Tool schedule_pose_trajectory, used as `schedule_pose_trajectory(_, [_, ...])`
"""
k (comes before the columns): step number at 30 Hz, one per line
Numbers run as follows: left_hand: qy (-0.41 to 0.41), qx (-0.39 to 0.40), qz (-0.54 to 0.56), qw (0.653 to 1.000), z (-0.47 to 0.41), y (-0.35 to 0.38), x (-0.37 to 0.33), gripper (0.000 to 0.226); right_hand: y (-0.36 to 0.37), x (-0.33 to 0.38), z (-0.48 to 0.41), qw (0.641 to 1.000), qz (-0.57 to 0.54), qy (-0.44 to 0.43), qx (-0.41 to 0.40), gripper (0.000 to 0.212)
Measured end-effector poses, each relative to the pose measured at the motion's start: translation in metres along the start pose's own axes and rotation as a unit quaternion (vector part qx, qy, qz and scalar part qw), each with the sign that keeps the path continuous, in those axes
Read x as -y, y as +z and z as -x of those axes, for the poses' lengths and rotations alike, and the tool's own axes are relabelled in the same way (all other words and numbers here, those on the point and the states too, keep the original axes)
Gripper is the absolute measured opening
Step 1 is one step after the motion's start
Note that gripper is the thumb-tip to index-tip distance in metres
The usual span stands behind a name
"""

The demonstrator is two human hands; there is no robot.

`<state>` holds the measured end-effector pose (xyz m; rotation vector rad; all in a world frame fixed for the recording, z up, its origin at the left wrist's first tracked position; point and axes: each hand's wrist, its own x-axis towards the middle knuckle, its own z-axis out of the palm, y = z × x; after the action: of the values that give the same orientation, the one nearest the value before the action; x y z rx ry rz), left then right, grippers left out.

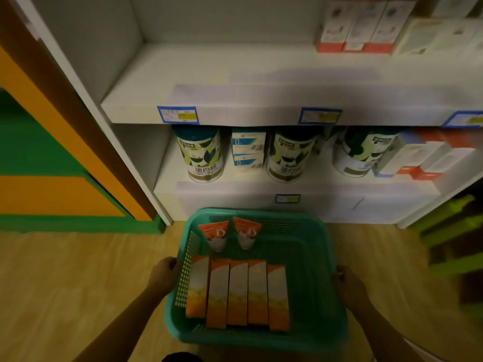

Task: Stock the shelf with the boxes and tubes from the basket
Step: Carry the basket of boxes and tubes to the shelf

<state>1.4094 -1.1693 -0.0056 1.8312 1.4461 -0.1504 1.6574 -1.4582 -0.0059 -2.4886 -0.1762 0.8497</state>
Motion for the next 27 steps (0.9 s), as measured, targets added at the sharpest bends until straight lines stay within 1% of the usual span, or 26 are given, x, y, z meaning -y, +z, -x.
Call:
schedule_pose_trajectory(4, [0.009,0.007,-0.012,1.0,-0.011,0.021,0.006,0.032,0.016,-0.008,-0.017,1.0,0.006,0.021,-0.01,0.034])
schedule_pose_trajectory(6, [0.006,-0.001,-0.006,1.0,-0.018,0.028,0.005,0.032,0.021,-0.011,-0.024,0.999,-0.001,0.023,-0.027,0.033])
schedule_pose_trajectory(8, [0.014,-0.004,-0.024,1.0,-0.025,0.029,0.004,0.032,0.022,-0.011,-0.029,0.999,0.0,0.018,-0.035,0.034])
schedule_pose_trajectory(11, [0.021,0.01,-0.081,0.996,-0.028,0.026,0.002,0.033,0.02,-0.008,-0.029,0.999,0.034,0.004,-0.028,0.038])
schedule_pose_trajectory(13, [0.034,0.012,-0.146,0.989,-0.022,0.024,0.002,0.038,0.018,-0.005,-0.023,0.995,0.096,-0.014,-0.038,0.044])
schedule_pose_trajectory(15, [0.062,-0.002,-0.211,0.975,-0.012,0.021,-0.001,0.042,0.016,0.004,-0.01,0.986,0.148,-0.056,-0.051,0.045])
schedule_pose_trajectory(16, [0.085,-0.003,-0.232,0.969,-0.007,0.02,-0.004,0.042,0.017,0.011,-0.005,0.981,0.166,-0.093,-0.042,0.042])
schedule_pose_trajectory(17, [0.113,0.001,-0.249,0.962,-0.004,0.019,-0.007,0.041,0.019,0.022,0.002,0.975,0.181,-0.132,-0.015,0.039])
schedule_pose_trajectory(19, [0.164,0.026,-0.29,0.943,0.001,0.016,-0.013,0.044,0.031,0.042,0.01,0.962,0.181,-0.195,0.067,0.036])
schedule_pose_trajectory(21, [0.198,0.061,-0.335,0.919,0.001,0.015,-0.02,0.05,0.049,0.062,0.016,0.945,0.186,-0.228,0.141,0.04])
schedule_pose_trajectory(24, [0.224,0.103,-0.395,0.885,-0.01,0.019,-0.031,0.057,0.087,0.088,0.014,0.915,0.234,-0.262,0.198,0.055])
schedule_pose_trajectory(27, [0.241,0.125,-0.434,0.859,-0.029,0.028,-0.039,0.07,0.125,0.107,0.006,0.881,0.292,-0.306,0.21,0.077])
